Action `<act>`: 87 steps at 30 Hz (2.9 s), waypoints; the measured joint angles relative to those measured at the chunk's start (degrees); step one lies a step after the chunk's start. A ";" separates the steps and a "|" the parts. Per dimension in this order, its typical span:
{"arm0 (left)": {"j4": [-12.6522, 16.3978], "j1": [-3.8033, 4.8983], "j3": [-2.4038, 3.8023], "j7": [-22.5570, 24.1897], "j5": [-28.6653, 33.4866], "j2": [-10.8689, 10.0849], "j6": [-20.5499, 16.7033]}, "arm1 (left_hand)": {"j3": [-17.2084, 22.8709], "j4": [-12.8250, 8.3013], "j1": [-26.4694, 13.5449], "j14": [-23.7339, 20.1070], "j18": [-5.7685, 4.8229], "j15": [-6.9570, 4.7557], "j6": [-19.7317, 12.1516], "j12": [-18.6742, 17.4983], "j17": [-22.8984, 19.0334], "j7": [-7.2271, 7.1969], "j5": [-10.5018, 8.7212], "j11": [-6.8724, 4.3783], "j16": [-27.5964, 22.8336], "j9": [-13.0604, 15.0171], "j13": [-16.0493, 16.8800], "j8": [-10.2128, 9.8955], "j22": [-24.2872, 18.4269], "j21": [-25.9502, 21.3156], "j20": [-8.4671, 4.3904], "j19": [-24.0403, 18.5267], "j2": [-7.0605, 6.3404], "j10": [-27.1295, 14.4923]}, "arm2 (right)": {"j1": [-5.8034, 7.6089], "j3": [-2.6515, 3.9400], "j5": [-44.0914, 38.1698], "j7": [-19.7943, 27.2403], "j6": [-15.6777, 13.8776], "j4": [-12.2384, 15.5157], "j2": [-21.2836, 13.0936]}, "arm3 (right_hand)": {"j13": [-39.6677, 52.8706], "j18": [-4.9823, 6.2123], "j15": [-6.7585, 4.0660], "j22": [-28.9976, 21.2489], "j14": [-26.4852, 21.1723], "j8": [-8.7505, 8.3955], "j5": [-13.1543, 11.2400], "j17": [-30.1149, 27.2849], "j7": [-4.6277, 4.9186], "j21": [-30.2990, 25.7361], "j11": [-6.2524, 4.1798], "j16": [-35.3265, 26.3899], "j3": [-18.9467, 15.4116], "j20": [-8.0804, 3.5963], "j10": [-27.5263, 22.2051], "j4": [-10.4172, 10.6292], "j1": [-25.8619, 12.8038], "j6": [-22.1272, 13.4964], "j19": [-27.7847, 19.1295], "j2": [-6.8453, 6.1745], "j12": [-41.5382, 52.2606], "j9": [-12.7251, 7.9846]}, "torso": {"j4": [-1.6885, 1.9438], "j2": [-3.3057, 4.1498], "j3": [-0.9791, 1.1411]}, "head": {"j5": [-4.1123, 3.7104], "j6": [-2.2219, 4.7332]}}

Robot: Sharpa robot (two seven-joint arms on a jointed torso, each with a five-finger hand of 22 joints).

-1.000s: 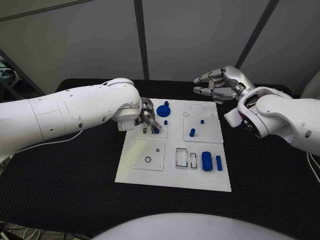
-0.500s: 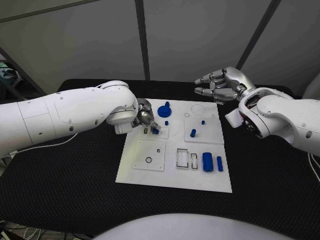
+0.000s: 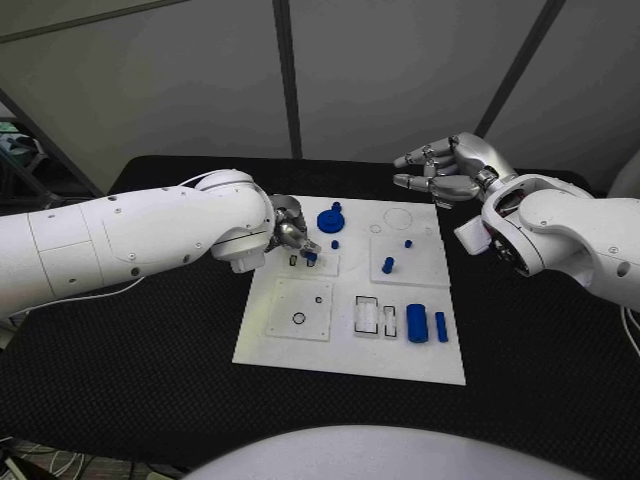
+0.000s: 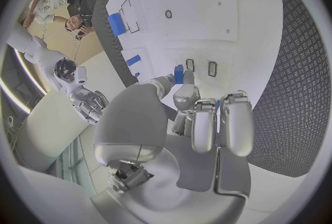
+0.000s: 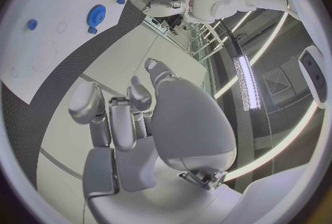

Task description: Assemble the parts on the task board

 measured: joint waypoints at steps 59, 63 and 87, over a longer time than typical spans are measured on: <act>-0.43 -1.15 0.08 -2.34 -6.74 1.15 2.25 | 2.21 -0.78 -1.37 0.00 0.01 0.00 -0.29 -0.65 0.00 -0.12 -0.45 0.13 0.22 1.17 -1.25 0.67 0.00 0.00 0.01 0.00 -1.35 0.05 | 0.00 -0.01 0.07 -0.10 0.78 0.09 0.06 | 0.01 0.00 0.00 0.00 0.00 0.00 0.00 0.07 0.00 0.00 0.00 0.00 0.17 0.00 0.00 0.17 -0.47 0.00 0.00 -0.02 0.00 0.01 | -0.14 0.05 -0.01 | 0.30 -0.44; -0.58 -1.15 0.08 -2.36 -6.71 1.23 2.43 | 3.63 -2.21 -2.91 0.00 0.01 0.00 -0.27 -0.65 0.00 -0.14 -0.20 0.06 0.22 1.33 -1.25 0.93 0.00 0.00 0.01 0.00 -2.26 0.12 | 0.00 -0.01 0.07 -0.11 0.81 0.10 0.06 | 0.01 0.00 0.00 0.00 0.00 0.00 0.00 0.07 0.00 0.00 0.00 0.00 0.16 0.00 0.00 0.17 -0.47 0.00 0.00 -0.02 0.00 0.01 | -0.14 0.05 0.00 | 0.24 -0.52; -2.38 -1.19 0.03 -3.07 -6.06 2.26 3.33 | -1.45 -3.86 -11.31 -0.02 0.02 -0.43 2.92 -1.77 0.00 -1.28 -0.09 -0.64 0.22 1.50 -3.82 0.83 0.00 0.22 -0.41 0.00 -2.53 1.00 | 0.00 0.00 0.08 -0.16 0.90 0.21 0.02 | -0.15 0.00 0.00 0.00 0.00 0.00 0.00 0.06 0.00 0.00 0.00 0.00 0.16 0.00 0.00 0.16 -0.47 0.00 0.00 -0.02 0.00 0.01 | -0.16 0.05 0.02 | 0.12 -0.72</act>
